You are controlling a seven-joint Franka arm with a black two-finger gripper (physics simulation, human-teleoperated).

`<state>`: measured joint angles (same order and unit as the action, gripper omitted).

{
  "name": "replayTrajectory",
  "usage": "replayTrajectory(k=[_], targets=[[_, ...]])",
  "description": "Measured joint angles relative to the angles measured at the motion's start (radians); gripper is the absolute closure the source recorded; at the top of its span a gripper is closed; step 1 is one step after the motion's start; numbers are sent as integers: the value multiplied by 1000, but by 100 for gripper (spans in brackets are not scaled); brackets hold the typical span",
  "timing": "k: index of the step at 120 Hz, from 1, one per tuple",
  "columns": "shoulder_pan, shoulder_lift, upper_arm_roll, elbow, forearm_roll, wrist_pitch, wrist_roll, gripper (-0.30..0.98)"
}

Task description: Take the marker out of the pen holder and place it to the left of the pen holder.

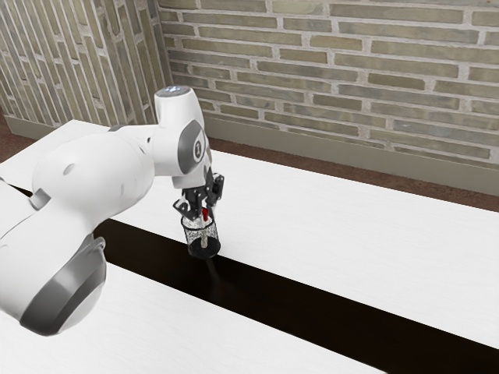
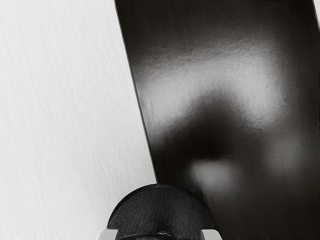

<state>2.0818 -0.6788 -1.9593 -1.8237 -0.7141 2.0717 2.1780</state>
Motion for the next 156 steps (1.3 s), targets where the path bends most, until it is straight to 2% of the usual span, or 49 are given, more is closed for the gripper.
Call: replayTrajectory(k=[37,66,109,118,128,142,156], targets=[[3,0,2,1,-3,0,-1,70],[-4,10,31,6,-11,6,6,76],[-154,20,333,60,-13,-89,17,78],[-111,6,336,107,-13,-107,20,78],[-32,-64,311,140,-13,-90,25,78],[97,-184,198,150,-33,69,32,78],[197,-274,148,151,-104,244,41,77]])
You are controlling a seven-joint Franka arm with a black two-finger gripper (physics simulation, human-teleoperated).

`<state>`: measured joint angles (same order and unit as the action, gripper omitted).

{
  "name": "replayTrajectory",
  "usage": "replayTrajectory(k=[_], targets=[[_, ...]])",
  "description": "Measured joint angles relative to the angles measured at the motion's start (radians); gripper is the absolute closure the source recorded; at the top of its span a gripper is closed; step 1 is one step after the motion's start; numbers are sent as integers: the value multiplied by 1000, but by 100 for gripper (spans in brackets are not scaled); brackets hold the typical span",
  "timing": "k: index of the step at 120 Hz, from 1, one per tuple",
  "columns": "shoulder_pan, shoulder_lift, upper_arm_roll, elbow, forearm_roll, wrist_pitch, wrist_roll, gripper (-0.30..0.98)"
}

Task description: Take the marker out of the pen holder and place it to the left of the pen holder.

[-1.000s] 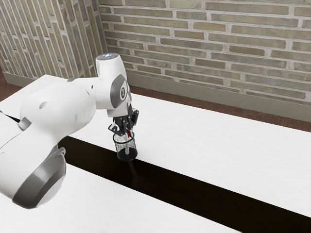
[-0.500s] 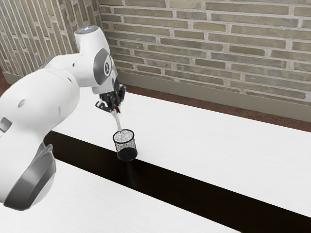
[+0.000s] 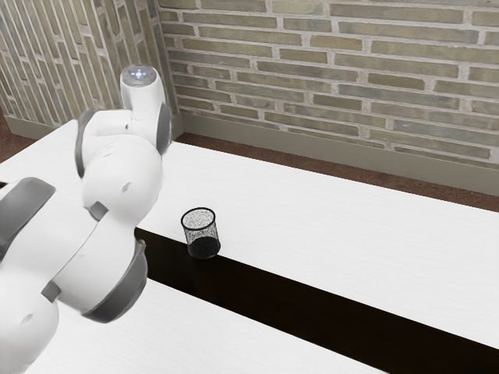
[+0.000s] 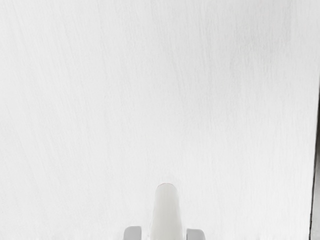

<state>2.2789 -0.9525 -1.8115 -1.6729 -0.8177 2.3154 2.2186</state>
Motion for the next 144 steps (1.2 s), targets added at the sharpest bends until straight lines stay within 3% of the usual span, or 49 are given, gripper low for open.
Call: replayTrajectory(k=[33,102,123,136,144], targets=[[69,-100,-101,1,-124,263,19,77],[87,-132,-191,-3,-156,367,28,76],[87,-143,-198,-5,-131,359,17,39],[85,-140,-195,-7,-125,355,10,24],[13,6,-131,-49,-122,286,7,17]])
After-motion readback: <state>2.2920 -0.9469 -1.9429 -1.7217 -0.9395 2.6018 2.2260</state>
